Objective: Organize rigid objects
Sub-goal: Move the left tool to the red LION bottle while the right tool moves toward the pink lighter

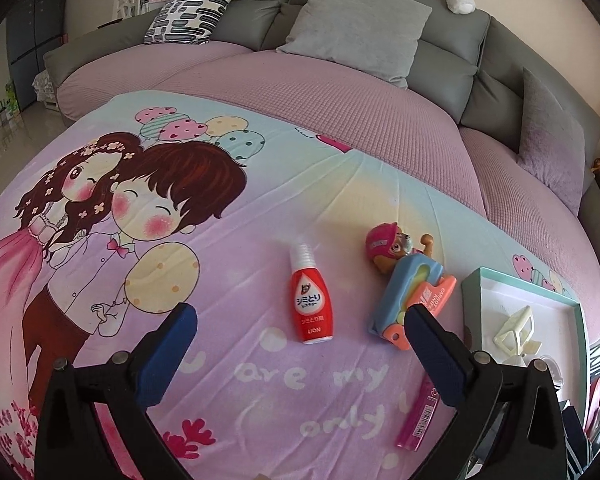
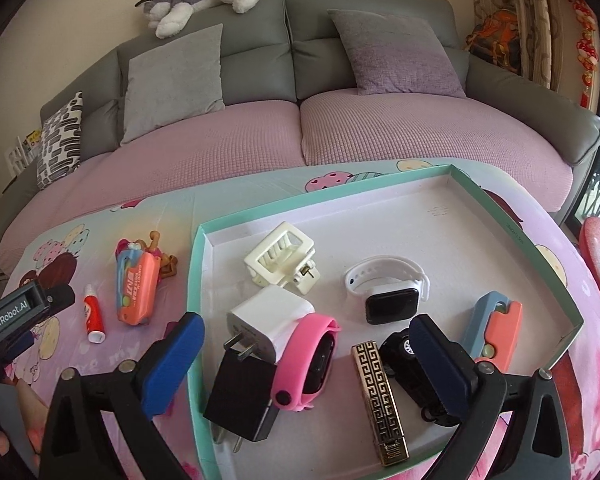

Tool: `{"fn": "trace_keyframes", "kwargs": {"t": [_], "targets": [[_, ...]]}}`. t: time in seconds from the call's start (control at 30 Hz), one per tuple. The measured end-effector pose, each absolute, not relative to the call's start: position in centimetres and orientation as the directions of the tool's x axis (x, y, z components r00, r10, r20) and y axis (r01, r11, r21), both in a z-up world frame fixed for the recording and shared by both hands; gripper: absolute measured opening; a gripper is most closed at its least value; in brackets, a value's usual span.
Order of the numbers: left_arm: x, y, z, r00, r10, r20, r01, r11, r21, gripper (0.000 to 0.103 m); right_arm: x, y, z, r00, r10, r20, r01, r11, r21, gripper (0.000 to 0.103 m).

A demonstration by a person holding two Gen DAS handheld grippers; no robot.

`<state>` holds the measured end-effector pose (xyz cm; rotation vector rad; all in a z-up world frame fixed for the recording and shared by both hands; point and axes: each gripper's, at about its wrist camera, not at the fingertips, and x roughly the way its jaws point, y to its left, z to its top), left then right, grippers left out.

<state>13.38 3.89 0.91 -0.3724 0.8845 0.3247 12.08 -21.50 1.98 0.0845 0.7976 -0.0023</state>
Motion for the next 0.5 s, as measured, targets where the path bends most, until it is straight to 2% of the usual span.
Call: {"fn": "trace_keyframes", "kwargs": {"t": [0.5], "targets": [[12.2,7.6,1.2,0.624,0.190,-0.758,-0.475,0.862,-0.175,0.103,12.1,-16.1,1.5,0.690,0.095,-0.718,-0.075,0.995,0.059,0.103]]}}
